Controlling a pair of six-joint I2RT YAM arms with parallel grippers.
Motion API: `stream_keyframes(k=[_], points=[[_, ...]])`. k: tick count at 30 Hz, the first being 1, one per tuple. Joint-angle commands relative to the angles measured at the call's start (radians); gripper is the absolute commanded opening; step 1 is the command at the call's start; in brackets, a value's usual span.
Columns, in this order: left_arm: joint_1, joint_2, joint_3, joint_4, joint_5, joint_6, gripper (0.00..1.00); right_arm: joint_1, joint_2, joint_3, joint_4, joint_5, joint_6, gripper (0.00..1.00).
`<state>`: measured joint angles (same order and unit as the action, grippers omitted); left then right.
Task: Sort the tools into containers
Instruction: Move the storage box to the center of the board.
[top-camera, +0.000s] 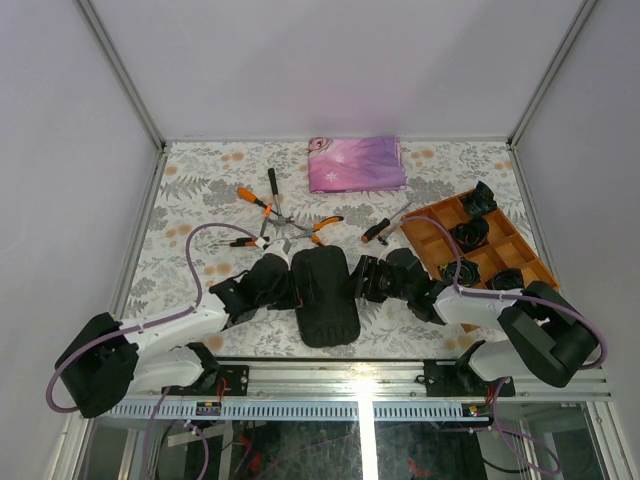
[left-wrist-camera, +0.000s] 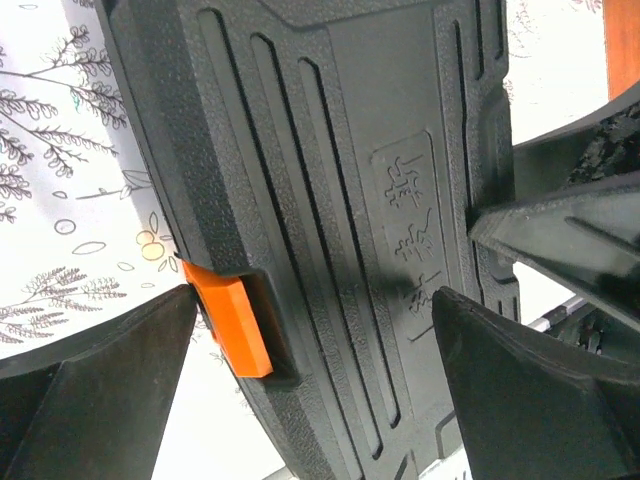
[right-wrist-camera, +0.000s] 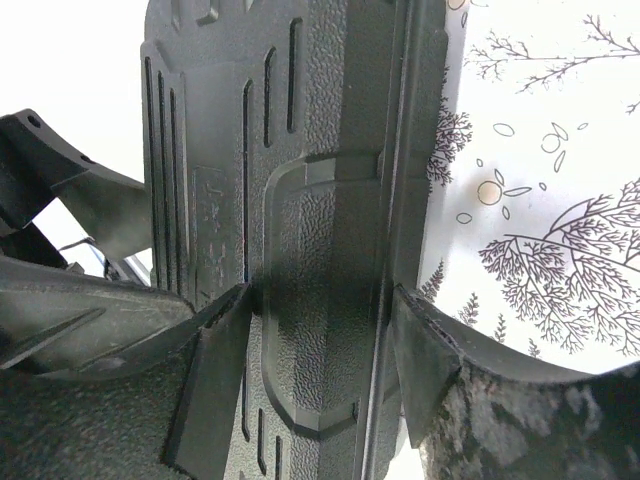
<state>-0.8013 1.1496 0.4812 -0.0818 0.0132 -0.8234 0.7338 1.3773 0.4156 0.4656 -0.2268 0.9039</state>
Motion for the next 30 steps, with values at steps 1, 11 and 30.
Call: stream_keyframes(k=[1,11,30], points=[[-0.017,-0.068,0.039,0.019,-0.025,0.015,1.0,-0.02,0.027,-0.089,0.065,-0.006,0.059,0.59],[0.004,-0.199,-0.08,0.038,-0.012,-0.037,0.99,-0.053,0.095,-0.182,0.205,-0.034,0.145,0.45],[0.248,-0.304,-0.323,0.466,0.323,-0.216,1.0,-0.106,0.22,-0.262,0.383,-0.101,0.183,0.44]])
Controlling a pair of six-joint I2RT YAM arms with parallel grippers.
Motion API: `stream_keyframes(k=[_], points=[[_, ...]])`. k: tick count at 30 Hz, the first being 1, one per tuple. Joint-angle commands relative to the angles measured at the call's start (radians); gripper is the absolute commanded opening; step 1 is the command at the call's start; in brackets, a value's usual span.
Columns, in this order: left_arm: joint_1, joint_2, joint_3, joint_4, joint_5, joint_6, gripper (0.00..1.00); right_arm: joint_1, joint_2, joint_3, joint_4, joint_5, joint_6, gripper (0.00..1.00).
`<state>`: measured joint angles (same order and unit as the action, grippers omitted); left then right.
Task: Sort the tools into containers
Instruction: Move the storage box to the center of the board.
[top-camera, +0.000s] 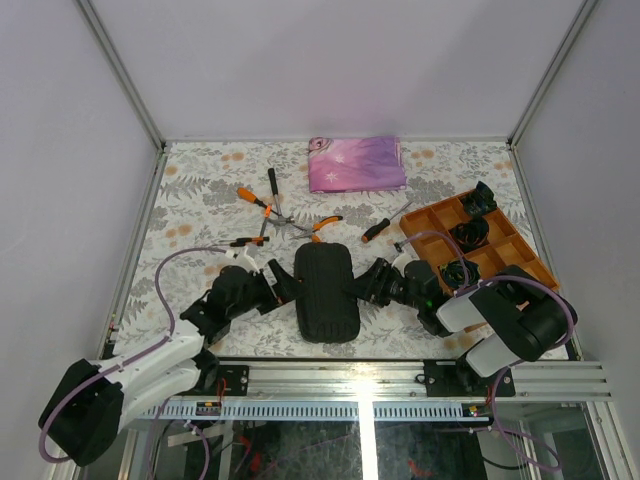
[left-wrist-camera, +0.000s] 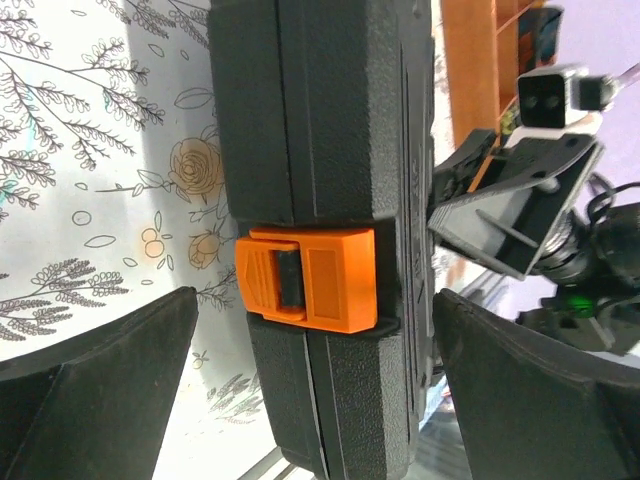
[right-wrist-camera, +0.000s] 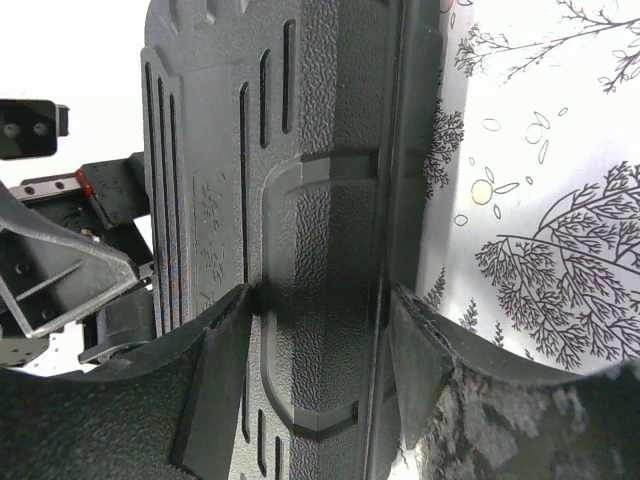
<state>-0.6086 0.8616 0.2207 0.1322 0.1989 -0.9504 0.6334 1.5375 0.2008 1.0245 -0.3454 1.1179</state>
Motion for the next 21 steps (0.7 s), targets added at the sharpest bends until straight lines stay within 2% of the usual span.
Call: stream_keyframes(k=[1,6,21], points=[[0.073,-0.017,-0.077,0.279,0.151,-0.1,1.0,-0.007,0.062,-0.048,-0.175,0.016,-0.031,0.43],[0.111,-0.007,-0.093,0.308,0.174,-0.097,1.0,-0.011,0.073,-0.043,-0.176,0.013,-0.034,0.43],[0.122,0.102,-0.078,0.367,0.207,-0.065,0.87,-0.014,0.12,-0.033,-0.134,-0.01,-0.025,0.39]])
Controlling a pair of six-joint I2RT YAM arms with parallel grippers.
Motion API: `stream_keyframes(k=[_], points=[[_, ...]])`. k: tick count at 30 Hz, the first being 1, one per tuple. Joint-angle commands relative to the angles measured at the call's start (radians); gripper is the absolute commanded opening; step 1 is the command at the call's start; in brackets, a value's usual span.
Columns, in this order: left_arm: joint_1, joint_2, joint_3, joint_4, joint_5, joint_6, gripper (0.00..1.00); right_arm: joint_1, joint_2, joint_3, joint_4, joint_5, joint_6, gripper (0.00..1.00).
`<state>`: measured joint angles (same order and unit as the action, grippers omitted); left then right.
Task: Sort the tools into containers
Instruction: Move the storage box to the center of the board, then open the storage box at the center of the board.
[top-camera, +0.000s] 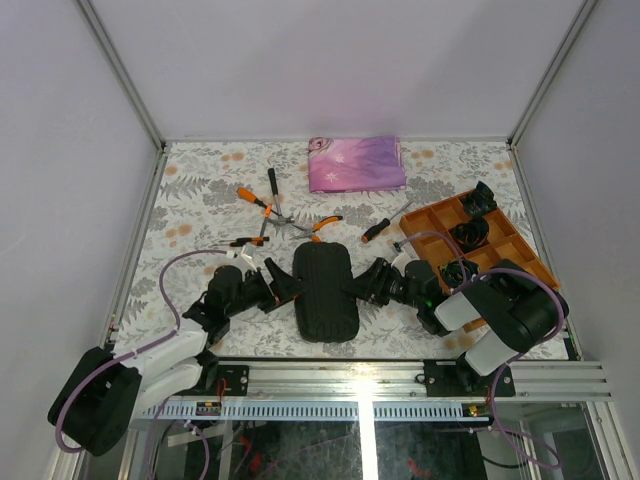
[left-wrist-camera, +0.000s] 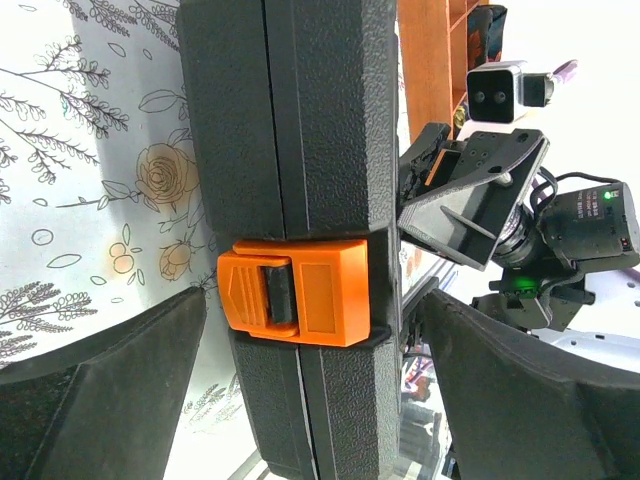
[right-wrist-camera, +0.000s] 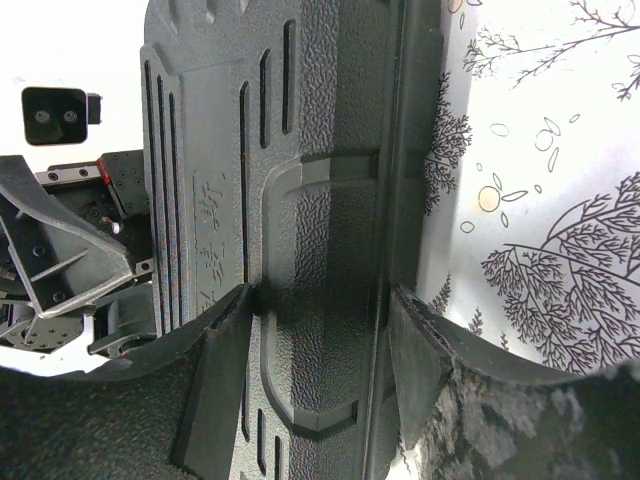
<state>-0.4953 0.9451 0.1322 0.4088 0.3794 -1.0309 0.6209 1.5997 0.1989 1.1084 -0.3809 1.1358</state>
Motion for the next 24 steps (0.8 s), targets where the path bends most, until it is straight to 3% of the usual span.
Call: stream_keyframes(k=[1,13,24], points=[[0.008,0.022,0.012,0.09,0.026,0.018,0.85,-0.001,0.057,-0.032,-0.215,0.025,-0.043,0.39],[0.009,0.026,0.03,0.04,0.017,0.043,0.63,-0.001,0.097,-0.029,-0.205,0.023,-0.034,0.33],[0.01,0.05,0.165,-0.344,-0.052,0.199,0.49,-0.001,0.068,-0.004,-0.298,0.057,-0.072,0.3]])
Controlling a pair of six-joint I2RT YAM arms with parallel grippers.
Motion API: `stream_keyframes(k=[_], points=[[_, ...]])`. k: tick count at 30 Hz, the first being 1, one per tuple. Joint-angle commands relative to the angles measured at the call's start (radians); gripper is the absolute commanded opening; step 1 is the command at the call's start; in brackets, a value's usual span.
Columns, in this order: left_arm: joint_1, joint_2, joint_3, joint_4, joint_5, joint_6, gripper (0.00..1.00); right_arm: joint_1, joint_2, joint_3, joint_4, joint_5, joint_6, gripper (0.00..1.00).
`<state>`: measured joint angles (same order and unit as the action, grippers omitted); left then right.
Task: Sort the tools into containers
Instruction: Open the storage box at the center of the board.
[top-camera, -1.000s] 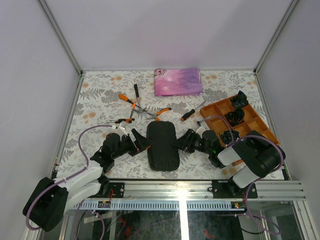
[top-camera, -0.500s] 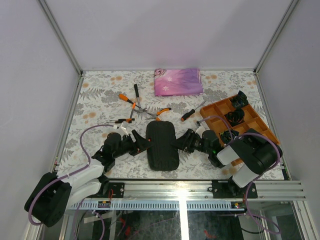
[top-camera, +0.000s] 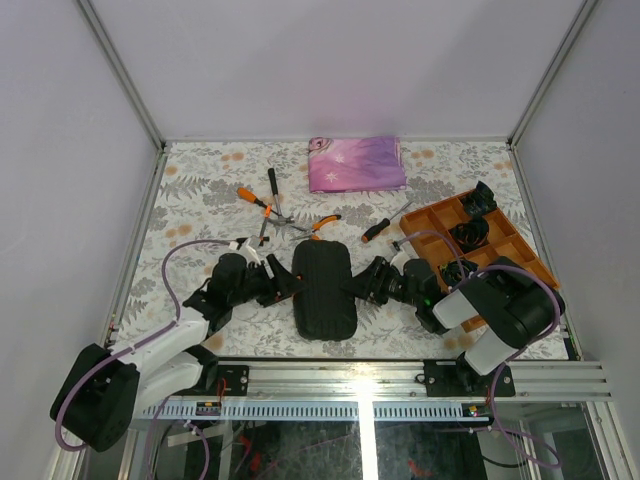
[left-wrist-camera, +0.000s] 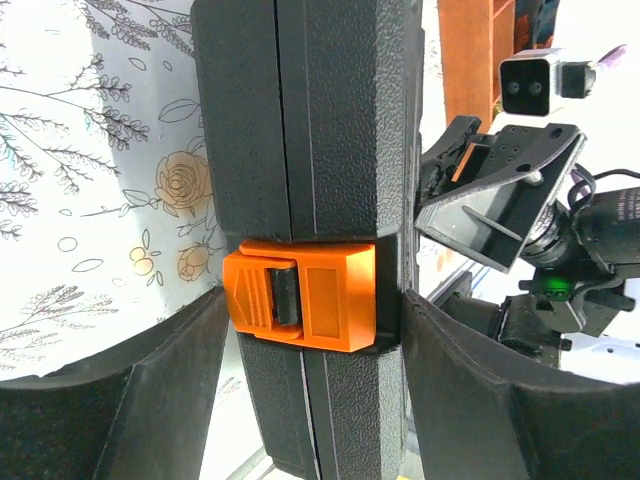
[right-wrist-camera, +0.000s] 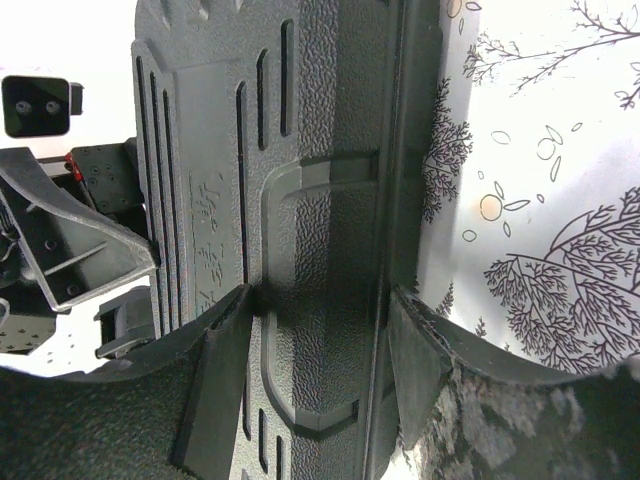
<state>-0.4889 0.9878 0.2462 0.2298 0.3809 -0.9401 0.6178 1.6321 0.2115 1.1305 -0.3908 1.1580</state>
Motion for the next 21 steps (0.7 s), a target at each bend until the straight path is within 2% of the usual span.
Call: stream_keyframes(k=[1,12,21], points=[[0.003,0.006,0.058,-0.188,-0.06,0.116,0.49,0.002,0.005,-0.012,-0.338,0.073,-0.103,0.3],[0.003,0.016,0.109,-0.328,-0.125,0.161,0.44,0.002,-0.121,0.05,-0.584,0.158,-0.212,0.3],[0.003,0.019,0.104,-0.317,-0.16,0.14,0.4,0.002,-0.169,0.078,-0.678,0.193,-0.258,0.3]])
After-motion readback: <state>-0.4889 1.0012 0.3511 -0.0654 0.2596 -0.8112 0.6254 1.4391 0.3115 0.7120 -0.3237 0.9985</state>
